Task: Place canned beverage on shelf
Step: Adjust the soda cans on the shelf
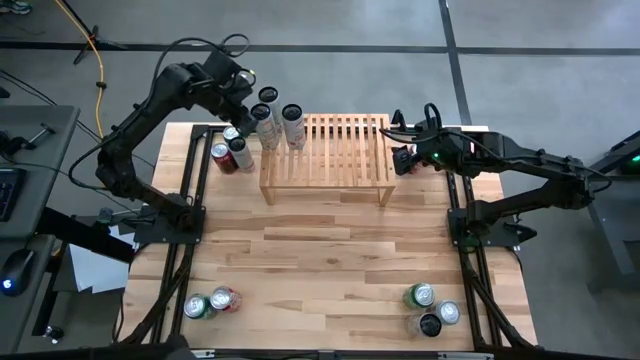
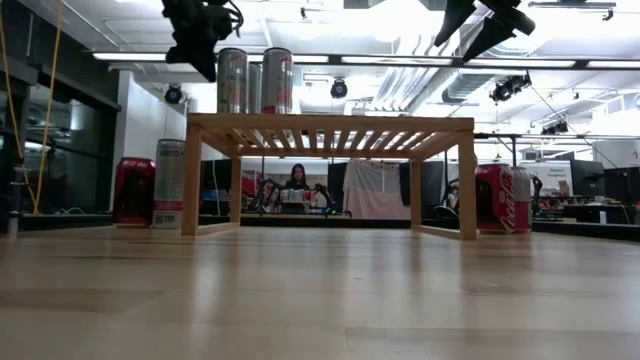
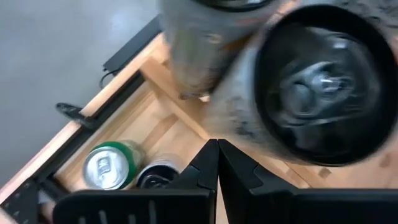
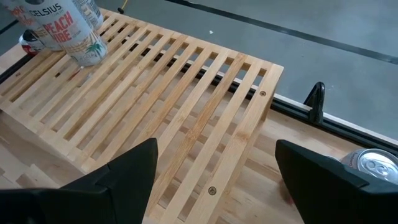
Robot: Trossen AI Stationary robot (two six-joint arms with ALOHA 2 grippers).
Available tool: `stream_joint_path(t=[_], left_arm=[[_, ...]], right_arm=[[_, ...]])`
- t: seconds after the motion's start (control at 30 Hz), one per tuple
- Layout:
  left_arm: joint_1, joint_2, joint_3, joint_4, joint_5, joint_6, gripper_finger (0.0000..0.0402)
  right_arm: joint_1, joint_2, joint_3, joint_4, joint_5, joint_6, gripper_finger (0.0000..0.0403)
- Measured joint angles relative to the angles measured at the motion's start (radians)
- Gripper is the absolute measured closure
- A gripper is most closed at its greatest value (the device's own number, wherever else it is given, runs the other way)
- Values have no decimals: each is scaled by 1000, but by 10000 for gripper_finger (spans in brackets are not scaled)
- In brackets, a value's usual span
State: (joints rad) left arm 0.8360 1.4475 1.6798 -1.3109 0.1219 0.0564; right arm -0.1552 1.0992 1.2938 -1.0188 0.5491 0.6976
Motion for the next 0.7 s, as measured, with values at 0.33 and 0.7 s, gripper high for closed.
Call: stream_joint_path(t=[0.33,0.7], left_arm=[[-5,0,0,0,24,12,401],[-21,1,0,-56,25,49,402]], right_arm=[[0,0,0,0,0,-2,91],[0,0,0,0,0,1,91]])
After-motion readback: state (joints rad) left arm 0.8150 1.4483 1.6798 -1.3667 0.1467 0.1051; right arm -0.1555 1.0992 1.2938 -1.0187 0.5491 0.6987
